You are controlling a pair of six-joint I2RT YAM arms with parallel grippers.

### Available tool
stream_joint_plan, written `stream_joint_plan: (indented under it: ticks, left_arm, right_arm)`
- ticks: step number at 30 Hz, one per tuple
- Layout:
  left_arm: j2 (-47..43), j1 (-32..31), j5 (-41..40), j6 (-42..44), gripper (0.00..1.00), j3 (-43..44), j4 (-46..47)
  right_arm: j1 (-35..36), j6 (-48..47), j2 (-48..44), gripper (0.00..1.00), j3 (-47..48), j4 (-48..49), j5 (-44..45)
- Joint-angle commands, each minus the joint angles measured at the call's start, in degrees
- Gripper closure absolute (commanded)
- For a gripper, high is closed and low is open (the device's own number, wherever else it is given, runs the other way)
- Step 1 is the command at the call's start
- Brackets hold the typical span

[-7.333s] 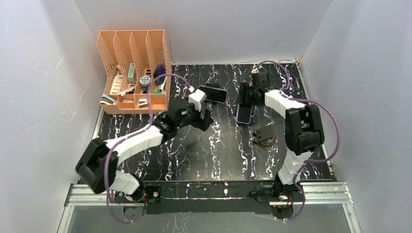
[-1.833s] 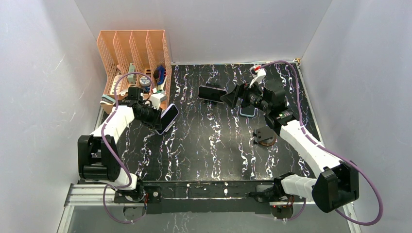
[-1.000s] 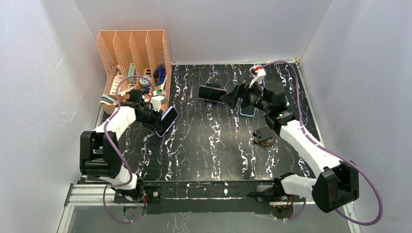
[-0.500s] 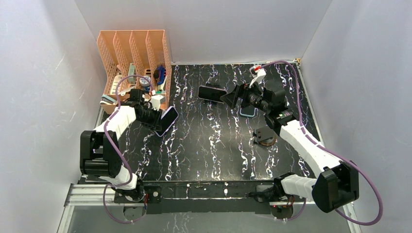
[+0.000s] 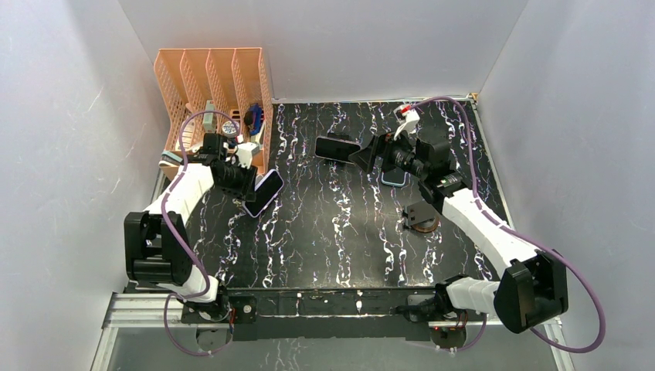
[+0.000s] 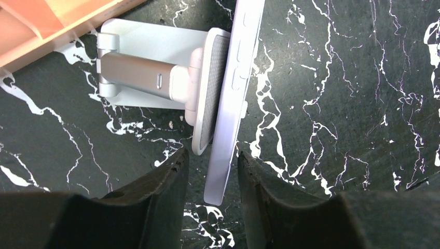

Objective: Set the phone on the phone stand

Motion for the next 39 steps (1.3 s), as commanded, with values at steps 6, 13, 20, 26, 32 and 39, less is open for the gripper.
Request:
stream_joint_plan:
  ticks: [6, 13, 20, 26, 32, 39]
  left_arm:
    - [-7.3, 0.3, -5.7, -2.6, 0.58, 4.7, -5.6]
    - [-10.9, 0.3, -13.6, -4.4, 0.53, 5.9, -5.6]
    - [-12.1, 0.3, -16.7, -9.3, 0.36, 8.8, -0.4]
    - [-20.8, 0.0, -11.1, -15.6, 0.29, 1.6, 15.7]
    - [-25.1, -1.0, -8.0, -16.3, 0.02, -0.9, 22.8]
    - [-27.7, -3.3, -5.1, -21.2, 0.02, -6.5, 31.1]
  right_arm:
    - [0.1, -1.2, 2.6, 0.01, 0.2, 1.9, 0.8]
    - [0.0, -1.5, 5.1, 0.01, 0.6, 1.3, 2.1]
    - [-0.5, -1.6, 14.0, 0.01, 6.9, -4.9, 9.6]
    - [-1.9, -2.4, 24.0, 0.01, 17.5, -12.0, 20.5]
    - [-4.1, -3.8, 37.4, 0.01, 34.8, -22.0, 29.4]
    - [-5.4, -5.1, 52.8, 0.01, 52.2, -36.4, 36.8]
